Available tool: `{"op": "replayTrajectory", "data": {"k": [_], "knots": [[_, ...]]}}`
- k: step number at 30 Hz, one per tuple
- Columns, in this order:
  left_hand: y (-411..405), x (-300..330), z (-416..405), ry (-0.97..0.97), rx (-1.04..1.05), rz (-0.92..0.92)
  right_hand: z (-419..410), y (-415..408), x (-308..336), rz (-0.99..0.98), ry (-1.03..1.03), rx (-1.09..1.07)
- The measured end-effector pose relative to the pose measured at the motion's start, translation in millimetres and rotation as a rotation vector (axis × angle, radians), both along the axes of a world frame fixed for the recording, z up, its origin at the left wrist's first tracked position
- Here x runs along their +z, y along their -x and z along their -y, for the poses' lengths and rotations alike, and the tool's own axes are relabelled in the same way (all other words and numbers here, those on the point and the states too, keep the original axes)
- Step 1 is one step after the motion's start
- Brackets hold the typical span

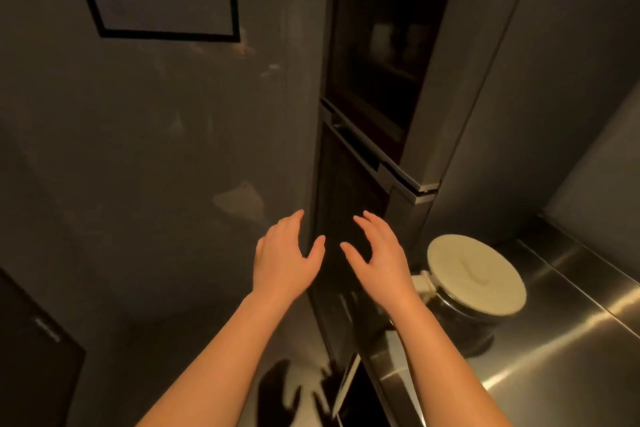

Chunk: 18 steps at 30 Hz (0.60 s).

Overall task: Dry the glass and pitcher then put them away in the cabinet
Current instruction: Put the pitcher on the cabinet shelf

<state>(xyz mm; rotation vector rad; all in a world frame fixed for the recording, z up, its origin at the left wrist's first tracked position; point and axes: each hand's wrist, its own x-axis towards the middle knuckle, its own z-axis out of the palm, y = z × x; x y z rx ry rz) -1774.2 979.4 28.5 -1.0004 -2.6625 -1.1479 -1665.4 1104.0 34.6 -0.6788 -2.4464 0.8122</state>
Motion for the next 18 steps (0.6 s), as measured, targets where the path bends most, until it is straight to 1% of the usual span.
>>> {"op": "replayTrajectory", "data": {"k": [3, 10, 14, 18], "knots": [[48, -7, 10, 0.012, -0.026, -0.001, 10, 48, -9, 0.003, -0.021, -0.010], [167, -22, 19, 0.071, -0.167, -0.020, 37, 155, -25, 0.012, 0.039, -0.106], [214, -24, 4, 0.072, -0.275, -0.031, 39, 194, -30, 0.027, 0.063, -0.176], [254, -21, -22, 0.054, -0.353, -0.090, 23, 223, -26, 0.047, 0.057, -0.271]]}}
